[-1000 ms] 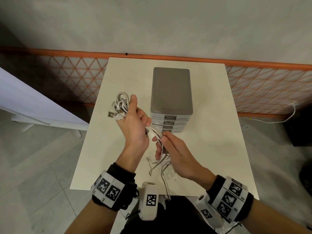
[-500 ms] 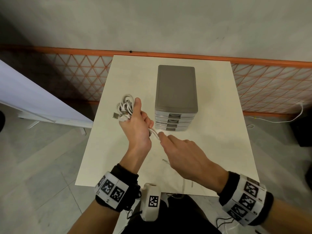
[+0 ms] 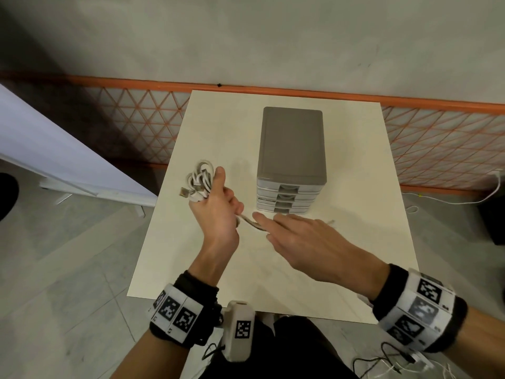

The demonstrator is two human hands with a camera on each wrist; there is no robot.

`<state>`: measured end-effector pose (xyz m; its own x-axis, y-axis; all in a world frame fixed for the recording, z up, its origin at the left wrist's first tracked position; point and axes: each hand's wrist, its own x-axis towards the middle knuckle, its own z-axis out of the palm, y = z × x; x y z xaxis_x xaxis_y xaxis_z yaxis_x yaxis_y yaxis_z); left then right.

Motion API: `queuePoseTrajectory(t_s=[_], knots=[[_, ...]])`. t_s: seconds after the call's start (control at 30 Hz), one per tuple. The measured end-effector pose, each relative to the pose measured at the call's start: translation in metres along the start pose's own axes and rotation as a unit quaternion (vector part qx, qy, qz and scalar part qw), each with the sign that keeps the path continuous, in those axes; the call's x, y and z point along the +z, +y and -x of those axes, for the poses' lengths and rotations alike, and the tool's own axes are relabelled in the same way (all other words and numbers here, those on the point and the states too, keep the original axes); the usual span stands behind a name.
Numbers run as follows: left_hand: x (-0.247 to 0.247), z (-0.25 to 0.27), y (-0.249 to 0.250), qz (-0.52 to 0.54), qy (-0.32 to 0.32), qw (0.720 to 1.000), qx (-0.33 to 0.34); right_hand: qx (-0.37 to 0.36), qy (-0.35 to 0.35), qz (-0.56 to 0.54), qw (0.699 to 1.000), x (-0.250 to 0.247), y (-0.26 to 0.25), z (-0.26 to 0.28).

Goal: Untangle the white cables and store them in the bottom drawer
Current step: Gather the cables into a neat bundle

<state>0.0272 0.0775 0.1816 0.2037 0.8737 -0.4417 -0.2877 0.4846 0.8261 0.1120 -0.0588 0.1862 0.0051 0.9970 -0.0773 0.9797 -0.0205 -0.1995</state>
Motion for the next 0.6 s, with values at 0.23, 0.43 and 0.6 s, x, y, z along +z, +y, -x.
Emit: queuePoseTrajectory(t_s=[0.23, 0.43, 0.6], knots=[[0.002, 0.002, -0.009, -0.126, -0.072, 0.989, -0.007, -0.068, -0.063, 0.105, 0.990, -0.019, 0.005, -0.006], [0.004, 0.015, -0.022, -0.225, -0.145, 0.964, -0.003, -0.096, -0.150, 0.077, 0.981, -0.026, 0.006, -0.016], [-0.003, 0.017, -0.015, -0.222, -0.197, 0.955, -0.007, -0.014, -0.153, -0.135, 0.979, -0.022, 0.021, -0.015]])
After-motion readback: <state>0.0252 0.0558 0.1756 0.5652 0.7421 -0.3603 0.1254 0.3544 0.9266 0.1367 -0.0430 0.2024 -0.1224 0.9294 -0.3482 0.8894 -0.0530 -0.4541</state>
